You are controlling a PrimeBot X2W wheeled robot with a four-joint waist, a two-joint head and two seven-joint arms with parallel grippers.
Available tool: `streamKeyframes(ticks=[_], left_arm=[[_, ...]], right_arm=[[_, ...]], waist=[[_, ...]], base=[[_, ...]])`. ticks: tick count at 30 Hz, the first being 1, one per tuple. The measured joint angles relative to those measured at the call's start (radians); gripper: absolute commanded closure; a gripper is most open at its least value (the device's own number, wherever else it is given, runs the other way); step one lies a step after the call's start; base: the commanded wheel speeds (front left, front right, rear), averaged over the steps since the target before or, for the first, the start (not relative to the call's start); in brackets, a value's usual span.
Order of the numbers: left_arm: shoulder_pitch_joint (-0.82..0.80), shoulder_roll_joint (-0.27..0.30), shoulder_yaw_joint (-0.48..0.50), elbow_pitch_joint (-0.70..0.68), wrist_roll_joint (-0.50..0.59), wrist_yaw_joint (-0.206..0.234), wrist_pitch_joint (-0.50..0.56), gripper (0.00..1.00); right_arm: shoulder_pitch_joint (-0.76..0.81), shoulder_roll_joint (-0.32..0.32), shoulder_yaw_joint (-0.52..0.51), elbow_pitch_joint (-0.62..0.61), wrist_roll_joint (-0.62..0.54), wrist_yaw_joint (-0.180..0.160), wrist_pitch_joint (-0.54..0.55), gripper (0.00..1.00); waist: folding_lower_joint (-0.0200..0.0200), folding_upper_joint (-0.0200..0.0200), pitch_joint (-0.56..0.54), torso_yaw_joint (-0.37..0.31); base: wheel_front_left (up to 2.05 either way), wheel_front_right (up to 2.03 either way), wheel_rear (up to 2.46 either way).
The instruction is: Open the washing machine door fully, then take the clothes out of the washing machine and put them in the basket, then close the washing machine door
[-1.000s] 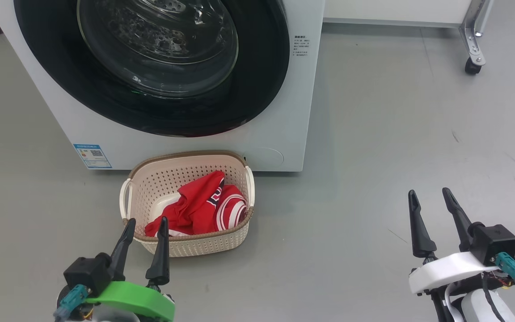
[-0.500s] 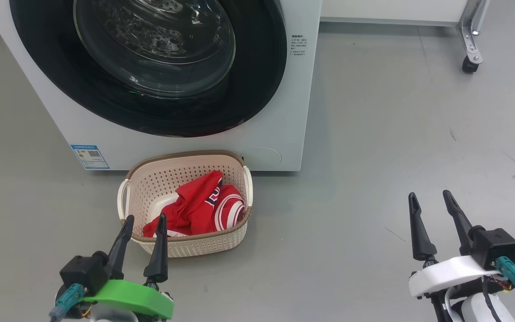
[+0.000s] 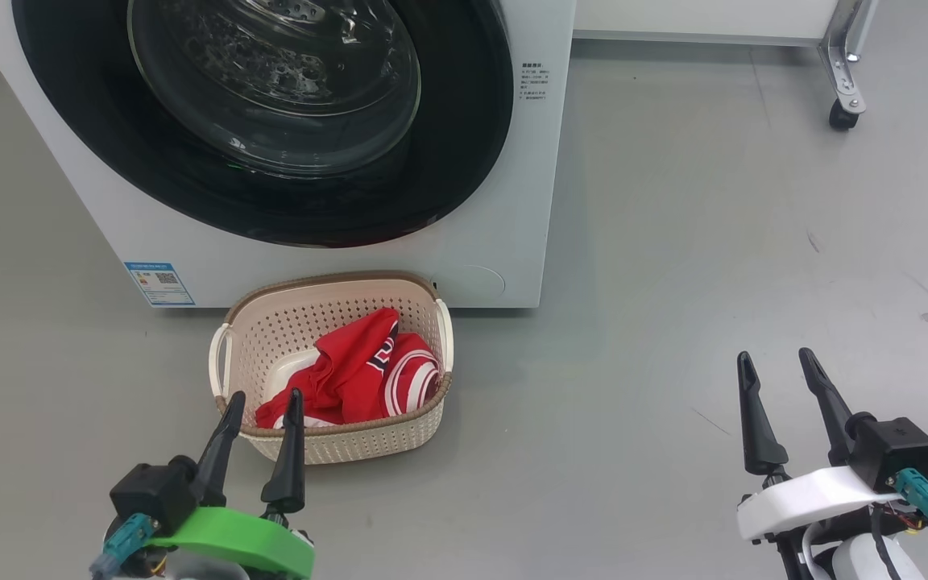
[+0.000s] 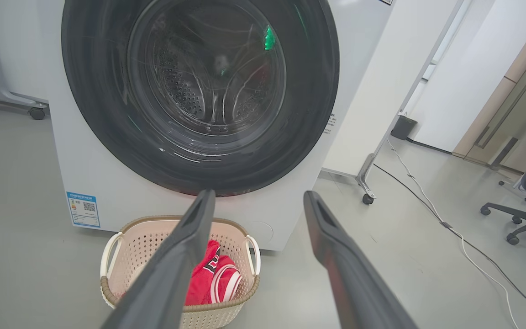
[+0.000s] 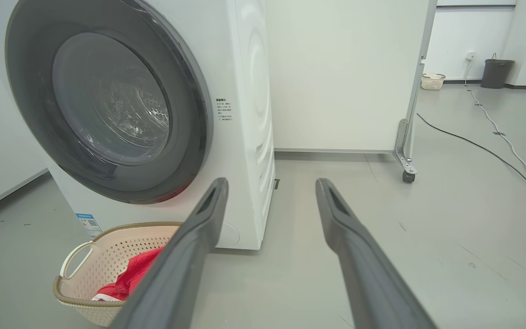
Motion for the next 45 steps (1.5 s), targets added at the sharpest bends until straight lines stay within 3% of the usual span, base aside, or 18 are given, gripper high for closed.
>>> streamKeyframes(ticks=[8,9,19,45], left_arm=[[0.007,0.0,-0.003,0.009,-0.059,-0.001,0.0,0.0],[0.008,-0.001,-0.003,0.014,-0.06,0.0,0.0,1.0],[0.04,-0.01,-0.008,0.058,-0.095,0.0,0.009,1.0],[0.04,-0.005,0.062,0.036,-0.381,0.0,0.09,1.0]], right_arm=[[0.001,0.004,-0.006,-0.001,-0.003,0.007,0.0,0.0],[0.002,0.005,-0.005,0.004,-0.003,0.007,0.0,1.0],[0.037,0.024,-0.005,0.055,0.033,0.009,0.009,1.0],[0.021,0.039,-0.075,0.067,0.388,0.044,0.106,1.0]], waist=[[0.0,0.0,-0.001,0.0],[0.0,0.0,-0.001,0.0],[0.0,0.0,-0.003,0.0],[0.0,0.0,-0.01,-0.001]], base=[[0.0,0.0,0.0],[0.0,0.0,0.0],[0.0,0.0,0.0],[0.0,0.0,0.0]])
